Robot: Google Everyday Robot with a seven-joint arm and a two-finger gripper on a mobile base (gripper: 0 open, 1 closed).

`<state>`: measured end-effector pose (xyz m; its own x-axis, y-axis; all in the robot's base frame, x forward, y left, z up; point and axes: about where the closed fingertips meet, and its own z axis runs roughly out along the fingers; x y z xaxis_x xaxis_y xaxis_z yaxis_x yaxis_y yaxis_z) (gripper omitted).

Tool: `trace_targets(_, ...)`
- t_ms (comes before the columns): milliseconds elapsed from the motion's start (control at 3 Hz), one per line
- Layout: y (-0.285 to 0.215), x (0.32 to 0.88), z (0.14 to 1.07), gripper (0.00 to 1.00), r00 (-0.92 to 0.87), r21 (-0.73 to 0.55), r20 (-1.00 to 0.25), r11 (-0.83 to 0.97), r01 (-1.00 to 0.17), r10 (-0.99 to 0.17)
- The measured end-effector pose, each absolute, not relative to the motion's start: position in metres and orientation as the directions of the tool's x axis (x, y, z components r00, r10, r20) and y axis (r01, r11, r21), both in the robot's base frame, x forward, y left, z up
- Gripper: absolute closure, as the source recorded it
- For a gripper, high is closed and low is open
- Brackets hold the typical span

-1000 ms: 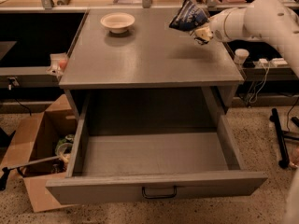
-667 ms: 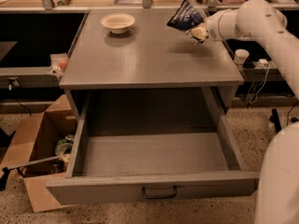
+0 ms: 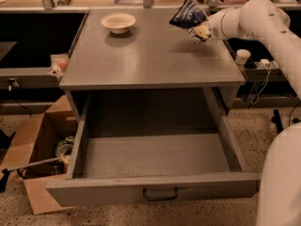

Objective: Pick blue chip bag from top drawer and place on counter

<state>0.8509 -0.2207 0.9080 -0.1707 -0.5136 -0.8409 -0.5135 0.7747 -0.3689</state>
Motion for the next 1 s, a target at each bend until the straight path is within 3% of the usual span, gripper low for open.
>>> trace_targets(333,-0.2207,0.8509,0.9080,0.35,-0.171,-0.369,-0.841,0.775,-0.514,-0.514)
trace_targets(667,-0.2206,0.8509,0.9079,0.04,-0.171,-0.369,-0.841,0.775,-0.514,-0.514)
trace_targets(1000,-0.2206,0.8509,0.9079,0.00,-0.171,-0.369,-0.841,0.775,-0.514,-0.513)
